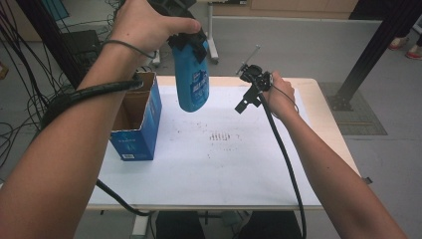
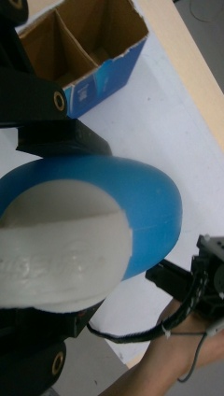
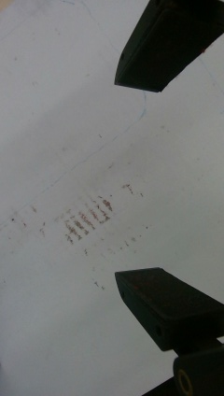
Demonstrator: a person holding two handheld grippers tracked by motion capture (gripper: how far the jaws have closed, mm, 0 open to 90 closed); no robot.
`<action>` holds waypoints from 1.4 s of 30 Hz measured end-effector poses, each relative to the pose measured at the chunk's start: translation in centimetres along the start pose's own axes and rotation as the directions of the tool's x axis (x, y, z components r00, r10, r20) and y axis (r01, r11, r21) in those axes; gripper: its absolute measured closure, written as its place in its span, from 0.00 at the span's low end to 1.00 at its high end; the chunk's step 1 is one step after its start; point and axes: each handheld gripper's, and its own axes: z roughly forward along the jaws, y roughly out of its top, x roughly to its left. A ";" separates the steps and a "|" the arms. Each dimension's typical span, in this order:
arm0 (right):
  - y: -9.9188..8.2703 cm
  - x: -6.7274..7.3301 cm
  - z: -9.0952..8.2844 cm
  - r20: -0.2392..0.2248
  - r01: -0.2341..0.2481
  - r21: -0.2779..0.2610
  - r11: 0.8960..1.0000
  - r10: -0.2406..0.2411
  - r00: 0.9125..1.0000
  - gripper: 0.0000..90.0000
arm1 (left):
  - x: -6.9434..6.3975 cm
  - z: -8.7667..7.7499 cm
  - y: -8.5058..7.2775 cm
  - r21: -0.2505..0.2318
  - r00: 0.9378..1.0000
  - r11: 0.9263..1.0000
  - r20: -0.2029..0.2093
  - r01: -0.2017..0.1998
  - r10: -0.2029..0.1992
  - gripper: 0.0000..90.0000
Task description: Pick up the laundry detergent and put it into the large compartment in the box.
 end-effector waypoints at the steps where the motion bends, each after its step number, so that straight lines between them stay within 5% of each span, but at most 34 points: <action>1: 0.0 0.0 0.0 0.000 0.004 -0.003 1.000 -0.004 1.000 0.07 | 0.5 0.0 -0.1 0.003 1.000 1.000 -0.008 0.013 -0.013 0.42; 8: 0.0 0.0 0.0 -0.002 0.006 -0.002 1.000 -0.006 1.000 0.07 | 3.9 -0.6 -0.9 -0.013 0.994 0.995 -0.048 0.102 -0.102 0.42; 16: 0.0 0.0 -0.1 0.000 0.005 -0.001 1.000 -0.005 1.000 0.07 | 6.9 -1.1 -1.9 -0.025 0.975 0.982 -0.111 0.189 -0.191 0.42; 19: 0.0 0.1 0.0 -0.001 0.008 0.000 1.000 -0.008 1.000 0.07 | 8.4 -1.1 -2.5 -0.032 0.961 0.971 -0.139 0.237 -0.239 0.42; 22: 0.0 0.1 0.0 -0.001 0.007 0.003 1.000 -0.007 1.000 0.07 | 9.1 -1.2 -2.8 -0.032 0.954 0.966 -0.152 0.255 -0.257 0.42; 25: 0.0 0.0 0.0 -0.001 0.009 0.002 1.000 -0.009 1.000 0.07 | 10.5 -1.5 -3.2 -0.047 0.933 0.951 -0.184 0.307 -0.310 0.42; 28: 0.0 0.0 0.0 -0.003 0.009 -0.001 1.000 -0.009 1.000 0.07 | 11.0 -1.7 -3.4 -0.044 0.924 0.947 -0.209 0.319 -0.321 0.42; 30: 0.0 0.0 0.0 -0.002 0.009 -0.001 1.000 -0.009 1.000 0.07 | 11.9 -1.8 -3.6 -0.044 0.911 0.938 -0.225 0.344 -0.345 0.42; 31: 0.0 0.1 0.0 -0.001 0.008 0.002 1.000 -0.008 1.000 0.07 | 11.9 -1.8 -3.6 -0.044 0.911 0.938 -0.225 0.344 -0.345 0.42; 33: 0.0 0.1 -0.1 -0.001 0.010 -0.001 1.000 -0.010 1.000 0.07 | 12.8 -2.0 -3.8 -0.052 0.897 0.924 -0.227 0.379 -0.380 0.42; 37: -0.1 0.0 -0.1 0.000 0.009 -0.003 1.000 -0.009 1.000 0.07 | 13.3 -2.1 -4.0 -0.054 0.888 0.916 -0.228 0.398 -0.400 0.42; 39: -0.1 0.0 -0.1 0.002 0.008 -0.001 1.000 -0.008 1.000 0.07 | 14.0 -2.0 -4.3 -0.053 0.879 0.905 -0.221 0.422 -0.423 0.42; 42: -0.1 0.0 -0.3 0.004 0.009 0.000 1.000 -0.009 1.000 0.07 | 14.2 -1.9 -4.4 -0.052 0.877 0.903 -0.222 0.426 -0.426 0.42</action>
